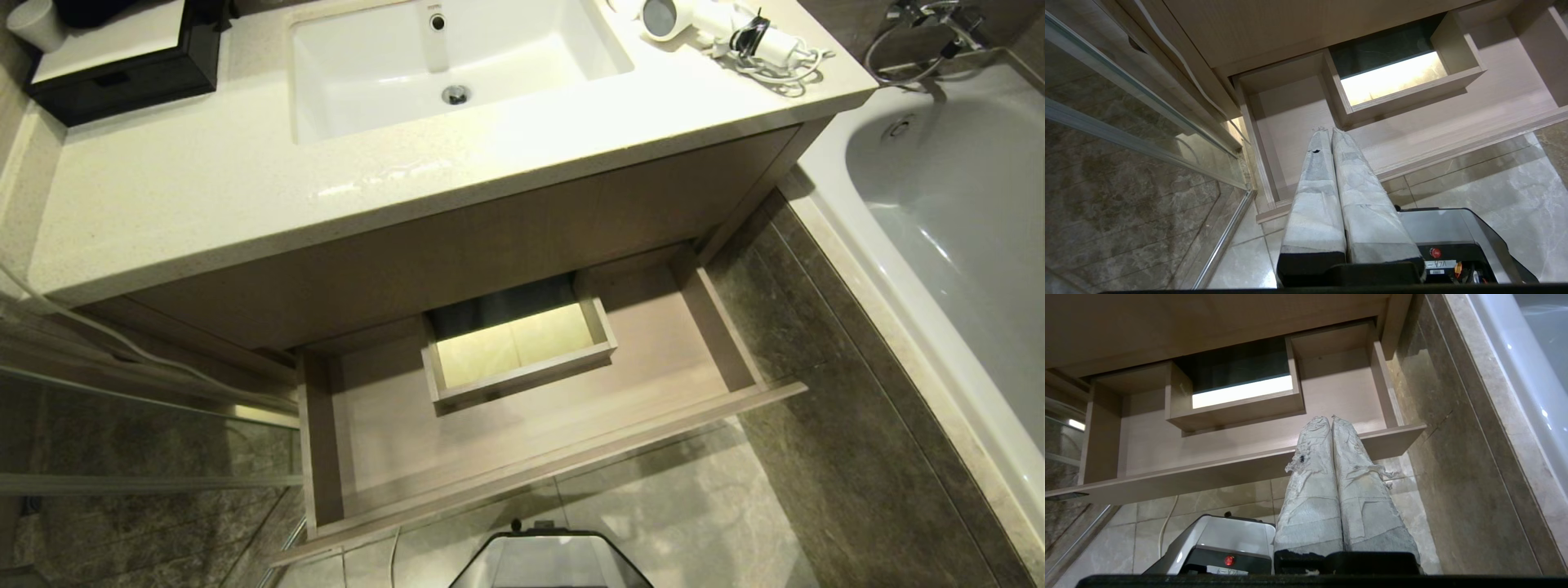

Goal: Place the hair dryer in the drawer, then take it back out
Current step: Pick up the hairdryer

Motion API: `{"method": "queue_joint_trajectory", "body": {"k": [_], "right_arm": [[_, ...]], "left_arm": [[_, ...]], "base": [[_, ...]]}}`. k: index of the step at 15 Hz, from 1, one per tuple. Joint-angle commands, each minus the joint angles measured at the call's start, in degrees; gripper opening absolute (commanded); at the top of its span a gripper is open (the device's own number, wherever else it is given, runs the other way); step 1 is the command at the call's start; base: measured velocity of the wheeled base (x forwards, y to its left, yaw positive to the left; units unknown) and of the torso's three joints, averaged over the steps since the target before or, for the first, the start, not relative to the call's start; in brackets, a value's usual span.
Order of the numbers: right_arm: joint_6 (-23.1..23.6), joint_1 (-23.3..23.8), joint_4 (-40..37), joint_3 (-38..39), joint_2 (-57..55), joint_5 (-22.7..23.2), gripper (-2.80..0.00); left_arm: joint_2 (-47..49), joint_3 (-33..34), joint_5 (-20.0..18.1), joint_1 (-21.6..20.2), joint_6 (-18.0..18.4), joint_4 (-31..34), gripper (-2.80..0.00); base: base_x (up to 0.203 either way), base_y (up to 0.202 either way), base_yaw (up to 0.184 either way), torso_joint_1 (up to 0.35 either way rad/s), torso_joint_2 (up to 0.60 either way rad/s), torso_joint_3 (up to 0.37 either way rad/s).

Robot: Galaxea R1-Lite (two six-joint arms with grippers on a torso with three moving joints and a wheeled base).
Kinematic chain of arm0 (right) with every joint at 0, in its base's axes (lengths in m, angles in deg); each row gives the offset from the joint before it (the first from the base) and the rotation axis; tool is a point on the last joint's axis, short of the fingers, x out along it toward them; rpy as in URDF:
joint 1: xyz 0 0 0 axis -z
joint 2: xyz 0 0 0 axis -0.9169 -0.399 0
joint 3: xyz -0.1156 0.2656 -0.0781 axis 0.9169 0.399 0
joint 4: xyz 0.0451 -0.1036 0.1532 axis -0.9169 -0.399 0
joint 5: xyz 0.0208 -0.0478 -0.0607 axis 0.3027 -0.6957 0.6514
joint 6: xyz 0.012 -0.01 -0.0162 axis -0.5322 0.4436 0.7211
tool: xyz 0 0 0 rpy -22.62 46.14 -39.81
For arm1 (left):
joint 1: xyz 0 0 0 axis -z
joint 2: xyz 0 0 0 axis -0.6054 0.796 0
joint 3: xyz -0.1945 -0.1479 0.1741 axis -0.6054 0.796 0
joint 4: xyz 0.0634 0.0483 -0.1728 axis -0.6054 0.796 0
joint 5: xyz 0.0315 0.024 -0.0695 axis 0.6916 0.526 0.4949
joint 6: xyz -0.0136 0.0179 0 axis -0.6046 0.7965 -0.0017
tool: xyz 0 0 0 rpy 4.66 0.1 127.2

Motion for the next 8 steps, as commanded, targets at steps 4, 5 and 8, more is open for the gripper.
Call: {"method": "queue_joint_trajectory", "body": {"k": [4, 5, 8], "right_arm": [[0.0, 0.0, 0.1, 2.3, 2.2, 0.0, -2.80], [0.0, -0.1, 0.1, 2.3, 2.2, 0.0, -2.80], [0.2, 0.0, 0.0, 2.3, 2.2, 0.0, -2.80]], "left_arm": [[0.0, 0.1, 0.0, 0.0, 0.0, -0.1, -2.80], [0.0, 0.1, 0.0, 0.1, 0.0, -0.2, -2.80], [0.0, 0.0, 0.0, 0.0, 0.0, -0.2, -2.80]], "base": [[0.000, 0.000, 0.000, 0.000, 0.00, 0.000], [0.000, 0.000, 0.000, 0.000, 0.00, 0.000], [0.000, 0.000, 0.000, 0.085, 0.00, 0.082]]}}
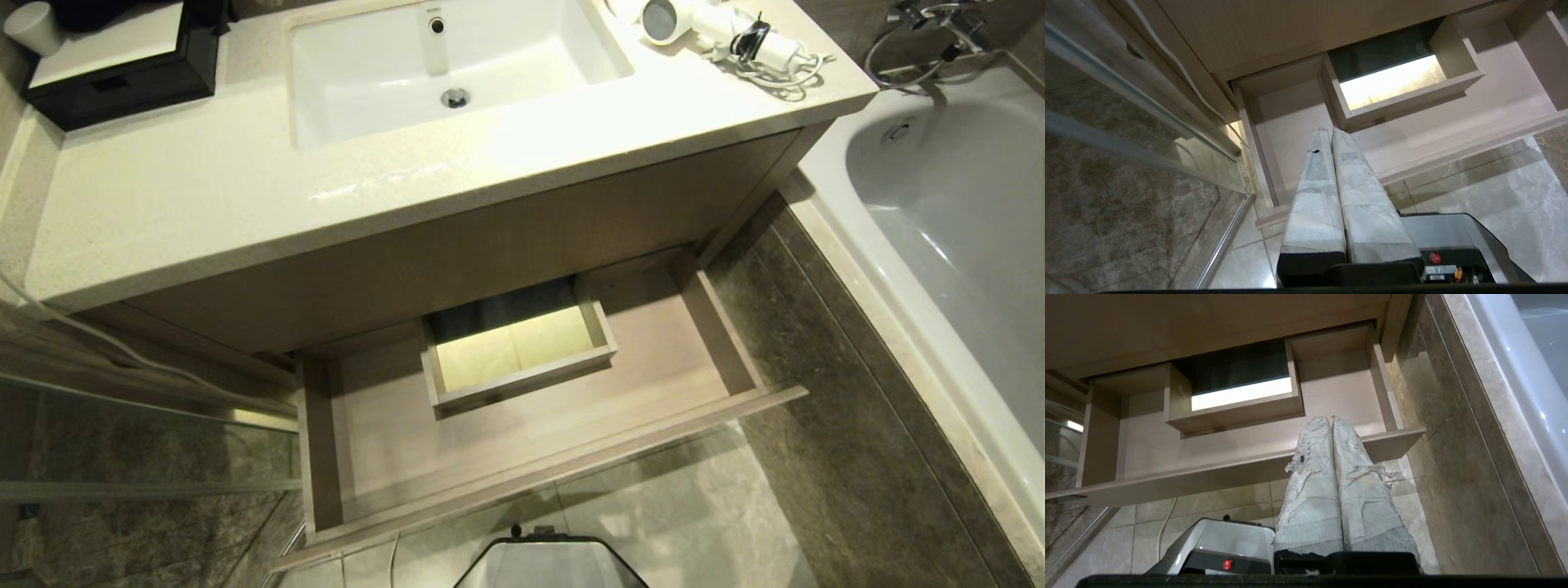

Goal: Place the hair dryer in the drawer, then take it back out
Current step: Pick up the hairdryer

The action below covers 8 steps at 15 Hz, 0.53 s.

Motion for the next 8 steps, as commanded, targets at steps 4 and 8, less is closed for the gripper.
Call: {"method": "queue_joint_trajectory", "body": {"k": [4, 8], "right_arm": [[0.0, 0.0, 0.0, 2.3, 2.2, 0.0, -2.80], [-0.2, -0.1, 0.0, 2.3, 2.2, -0.1, -2.80]], "left_arm": [[0.0, 0.1, 0.0, 0.1, 0.0, 0.0, -2.80], [0.0, 0.1, 0.0, 0.0, 0.0, 0.0, -2.80]], "base": [[0.000, 0.000, 0.000, 0.248, -0.02, 0.209], [0.000, 0.000, 0.000, 0.288, -0.08, 0.201]]}}
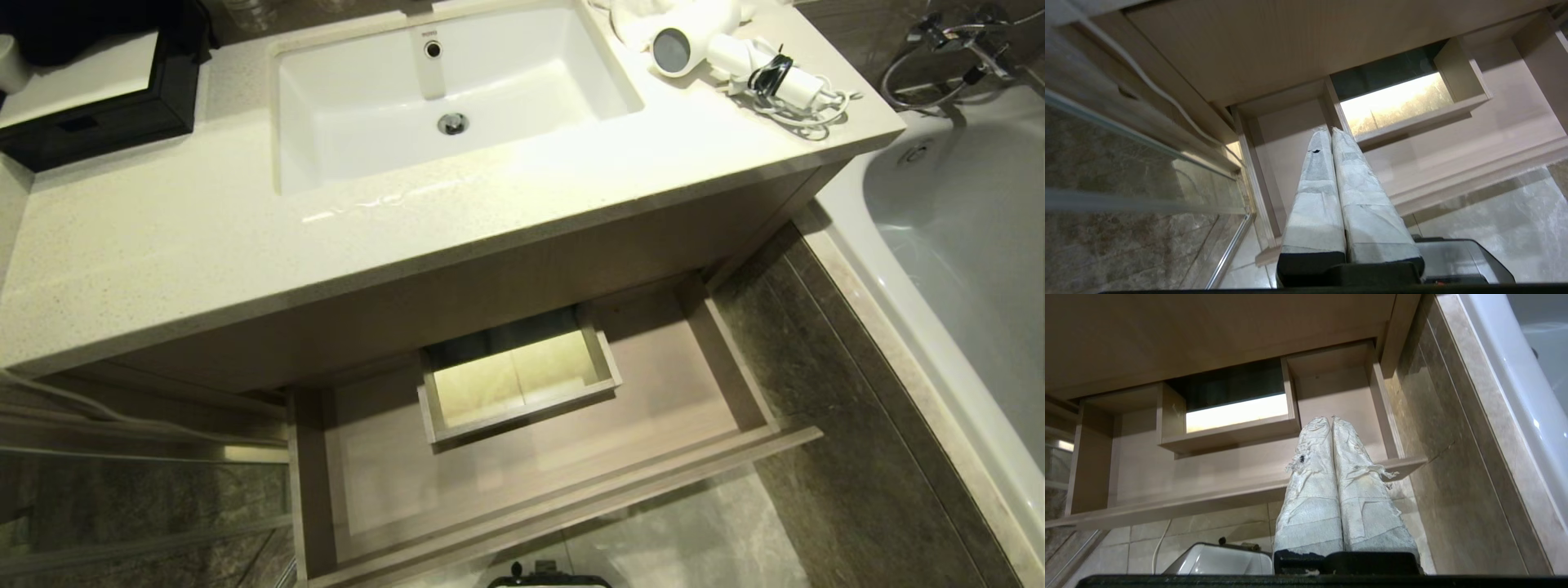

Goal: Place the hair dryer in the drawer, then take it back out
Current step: Pick up the hairdryer

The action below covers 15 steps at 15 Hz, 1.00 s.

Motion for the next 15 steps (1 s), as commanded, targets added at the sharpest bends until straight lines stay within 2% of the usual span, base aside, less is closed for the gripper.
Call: {"method": "queue_joint_trajectory", "body": {"k": [1, 8, 15], "right_arm": [[0.0, 0.0, 0.1, 2.3, 2.2, 0.0, -2.80], [0.0, 0.0, 0.1, 2.3, 2.2, 0.0, -2.80], [0.2, 0.0, 0.0, 2.3, 2.2, 0.0, -2.80]], "left_arm": [[0.0, 0.1, 0.0, 0.0, 0.0, 0.0, -2.80], [0.0, 0.0, 0.0, 0.0, 0.0, 0.0, -2.80], [0.0, 0.1, 0.0, 0.1, 0.0, 0.0, -2.80]], "base": [[0.000, 0.000, 0.000, 0.305, -0.11, 0.193], [0.000, 0.000, 0.000, 0.330, -0.18, 0.152], [0.000, 0.000, 0.000, 0.377, -0.31, 0.071]]}}
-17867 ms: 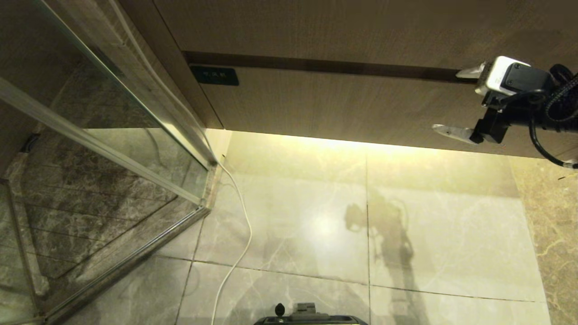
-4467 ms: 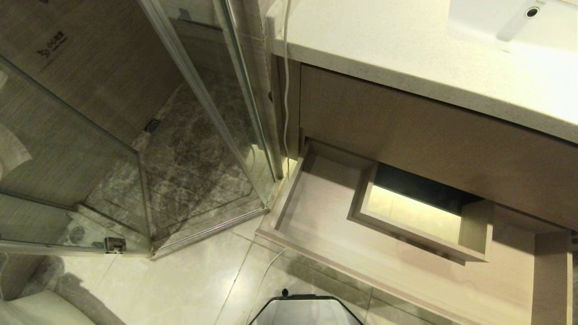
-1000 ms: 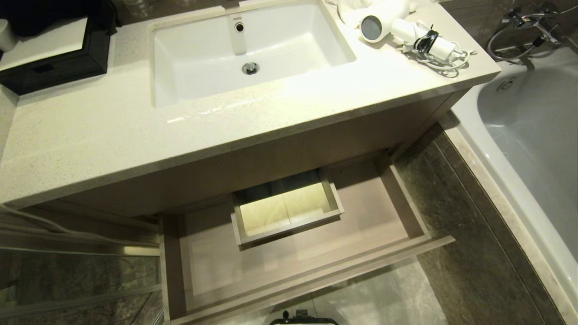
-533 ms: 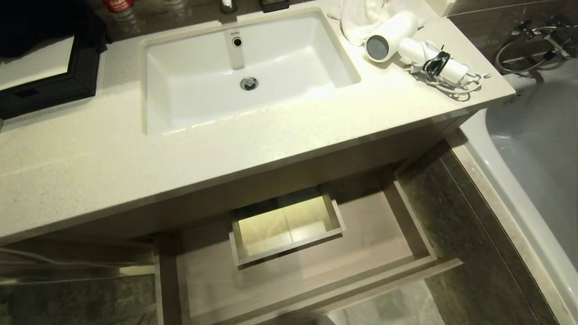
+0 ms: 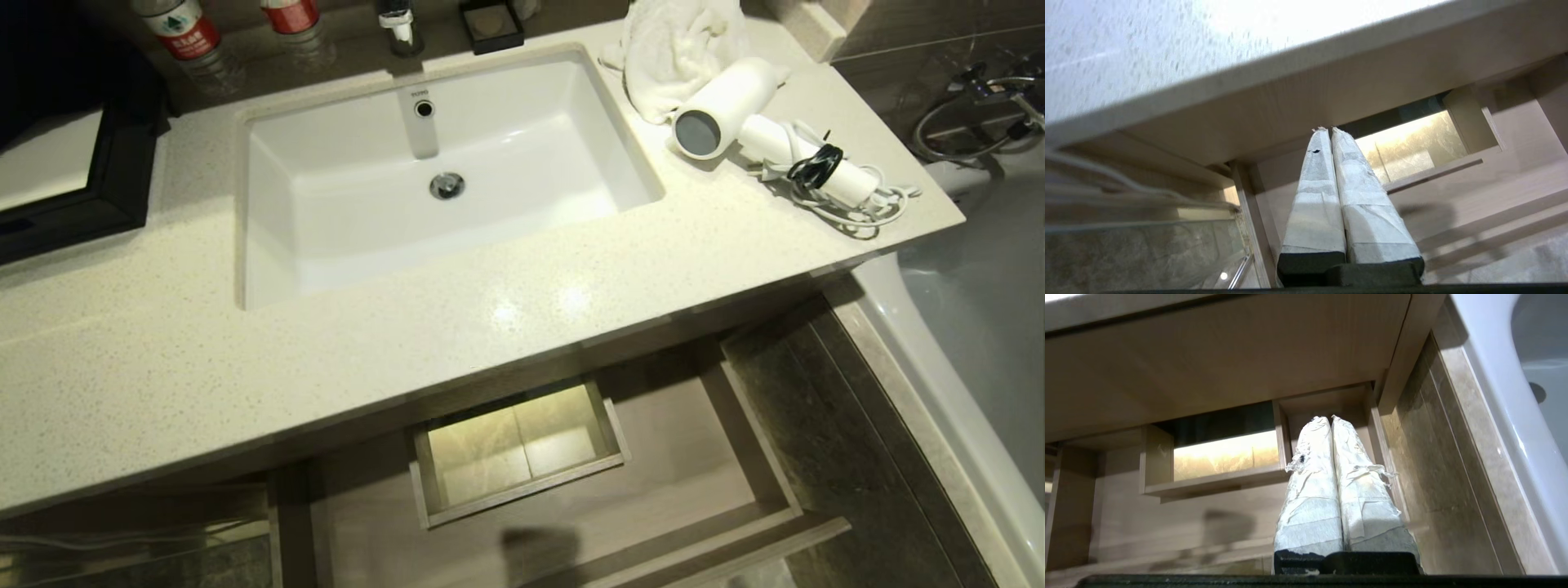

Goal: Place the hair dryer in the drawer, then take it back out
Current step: Pick up the hairdryer

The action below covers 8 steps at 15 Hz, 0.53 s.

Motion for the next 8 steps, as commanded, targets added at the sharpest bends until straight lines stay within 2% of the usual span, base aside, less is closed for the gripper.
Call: {"method": "queue_joint_trajectory", "body": {"k": [1, 6, 8], "right_arm": [[0.0, -0.1, 0.0, 2.3, 2.2, 0.0, -2.80], [0.0, 0.0, 0.0, 2.3, 2.2, 0.1, -2.80], [0.0, 0.0, 0.0, 2.3, 2.2, 0.1, -2.80]], "left_arm": [[0.0, 0.1, 0.0, 0.0, 0.0, 0.0, -2.80], [0.0, 0.1, 0.0, 0.0, 0.0, 0.0, -2.80], [0.0, 0.1, 0.0, 0.0, 0.0, 0.0, -2.80]], "base": [[0.000, 0.000, 0.000, 0.414, -0.39, 0.021], [0.000, 0.000, 0.000, 0.472, -0.50, -0.013], [0.000, 0.000, 0.000, 0.334, -0.41, -0.098]]}}
